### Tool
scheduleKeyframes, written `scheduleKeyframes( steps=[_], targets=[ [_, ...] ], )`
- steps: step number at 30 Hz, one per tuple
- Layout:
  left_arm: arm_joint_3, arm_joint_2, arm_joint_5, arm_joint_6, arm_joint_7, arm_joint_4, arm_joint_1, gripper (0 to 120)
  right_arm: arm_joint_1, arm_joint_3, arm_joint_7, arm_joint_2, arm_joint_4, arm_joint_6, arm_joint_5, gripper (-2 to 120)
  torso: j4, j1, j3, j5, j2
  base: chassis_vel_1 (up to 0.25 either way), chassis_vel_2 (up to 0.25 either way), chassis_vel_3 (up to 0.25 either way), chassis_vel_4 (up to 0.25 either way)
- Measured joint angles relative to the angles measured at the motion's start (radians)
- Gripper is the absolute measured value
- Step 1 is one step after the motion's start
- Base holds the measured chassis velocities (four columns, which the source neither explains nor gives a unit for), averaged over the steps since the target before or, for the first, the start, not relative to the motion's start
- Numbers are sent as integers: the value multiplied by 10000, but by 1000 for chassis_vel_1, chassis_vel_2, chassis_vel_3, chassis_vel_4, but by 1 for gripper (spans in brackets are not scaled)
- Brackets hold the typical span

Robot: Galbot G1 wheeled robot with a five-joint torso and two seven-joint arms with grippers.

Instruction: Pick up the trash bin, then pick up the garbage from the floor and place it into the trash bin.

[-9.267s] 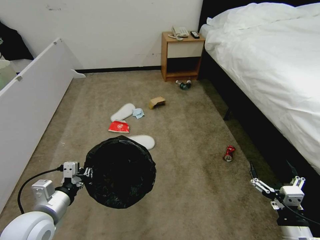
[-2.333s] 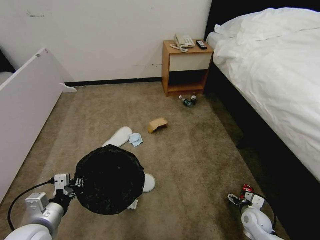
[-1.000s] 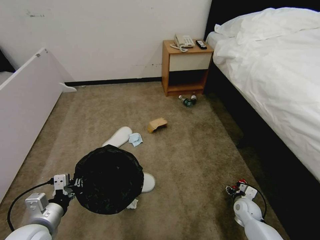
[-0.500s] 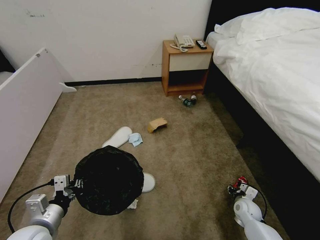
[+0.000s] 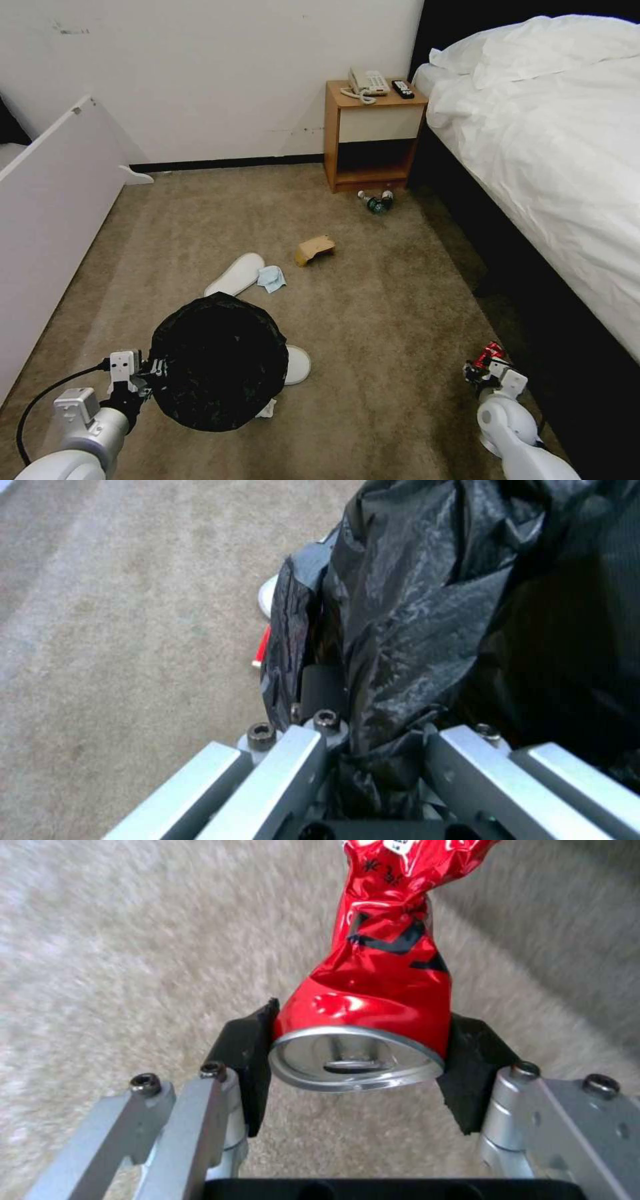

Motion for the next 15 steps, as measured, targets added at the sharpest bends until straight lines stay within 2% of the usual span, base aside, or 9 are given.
scheduleKeyframes(
  steps=[4,8,10,12,13,15],
  targets=[
    [41,95,-54,47,-40,-21,-27,0,-511,89,60,-434,1003,-20,9,49,2,0,0,-3,1,0,0,0,0],
    [143,187,-247,246,-150,-113,-92,0,-1382,376,91,-1103,2838,-50,47,49,3,0,0,-3,1,0,0,0,0],
    [167,205,-283,305,-174,-139,-98,0,-1532,447,90,-1219,3144,-56,63,49,3,0,0,-4,0,0,0,0,0],
    [265,289,-368,524,-292,-233,-111,0,-2092,764,-48,-1684,4139,-79,89,49,3,0,0,-3,1,0,0,0,0],
    [265,289,-368,524,-292,-233,-111,0,-2092,764,-48,-1684,4139,-79,89,49,3,0,0,-3,1,0,0,0,0],
    [359,458,-611,896,-430,-383,-116,0,-2704,1164,-416,-2193,5162,-63,60,49,1,0,0,-1,1,0,0,0,0]
  ],
)
